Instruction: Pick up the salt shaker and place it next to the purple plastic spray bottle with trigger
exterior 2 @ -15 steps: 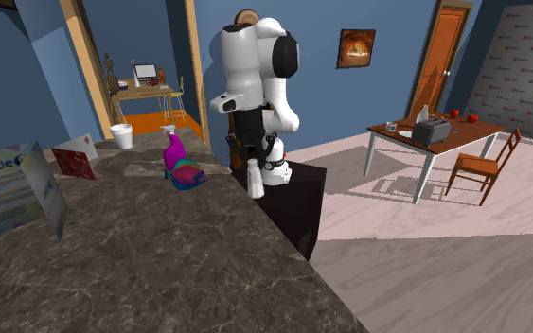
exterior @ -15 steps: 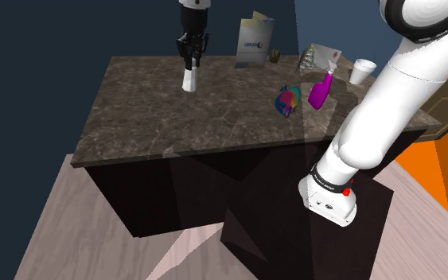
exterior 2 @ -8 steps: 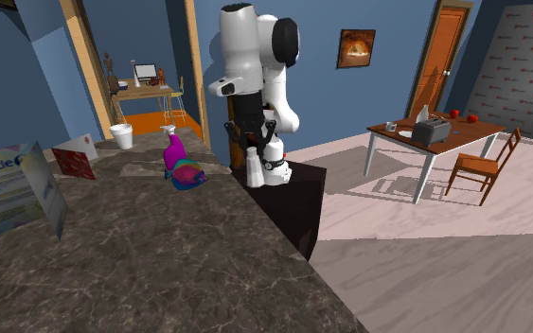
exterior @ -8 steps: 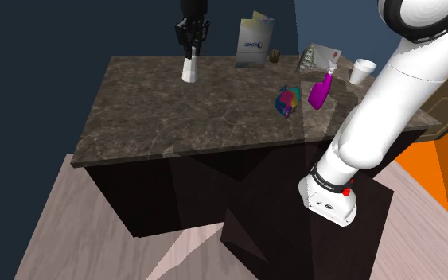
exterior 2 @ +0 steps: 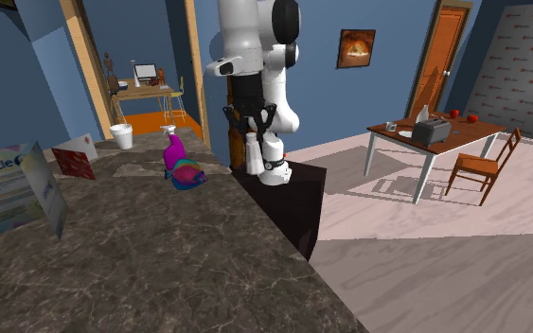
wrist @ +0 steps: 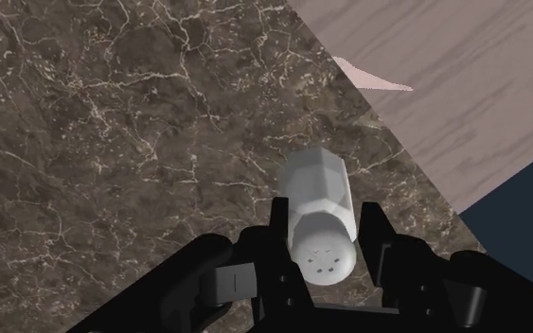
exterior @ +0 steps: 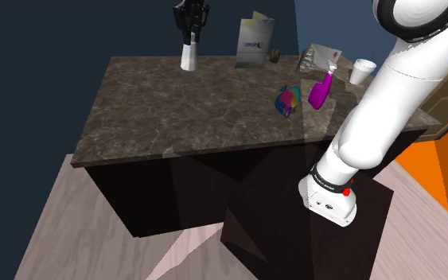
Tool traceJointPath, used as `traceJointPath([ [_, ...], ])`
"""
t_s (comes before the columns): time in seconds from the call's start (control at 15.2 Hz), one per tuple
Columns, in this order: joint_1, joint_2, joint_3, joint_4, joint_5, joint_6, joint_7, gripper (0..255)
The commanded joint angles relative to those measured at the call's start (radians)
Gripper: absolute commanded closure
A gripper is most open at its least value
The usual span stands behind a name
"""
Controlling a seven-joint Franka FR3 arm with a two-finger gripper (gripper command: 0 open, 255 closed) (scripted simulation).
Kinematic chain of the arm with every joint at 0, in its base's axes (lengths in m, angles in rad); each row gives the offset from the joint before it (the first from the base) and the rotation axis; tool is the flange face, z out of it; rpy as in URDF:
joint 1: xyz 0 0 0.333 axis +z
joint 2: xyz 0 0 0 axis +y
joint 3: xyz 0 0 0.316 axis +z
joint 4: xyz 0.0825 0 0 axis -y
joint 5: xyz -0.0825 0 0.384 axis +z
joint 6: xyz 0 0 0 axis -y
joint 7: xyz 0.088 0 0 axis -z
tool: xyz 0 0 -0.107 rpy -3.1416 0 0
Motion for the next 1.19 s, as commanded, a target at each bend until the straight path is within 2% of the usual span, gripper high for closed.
traceJointPath([
  [0.0,0.0,0.006,0.0,0.035,-0.001,-0.03,0.003,255],
  [0.13,0.001,0.016,0.0,0.074,-0.002,-0.059,0.006,255],
  [0.59,-0.065,-0.196,-0.072,-0.17,0.015,-0.038,-0.134,255],
  [1.12,-0.127,-0.38,-0.176,-0.351,-0.01,-0.056,-0.297,255],
])
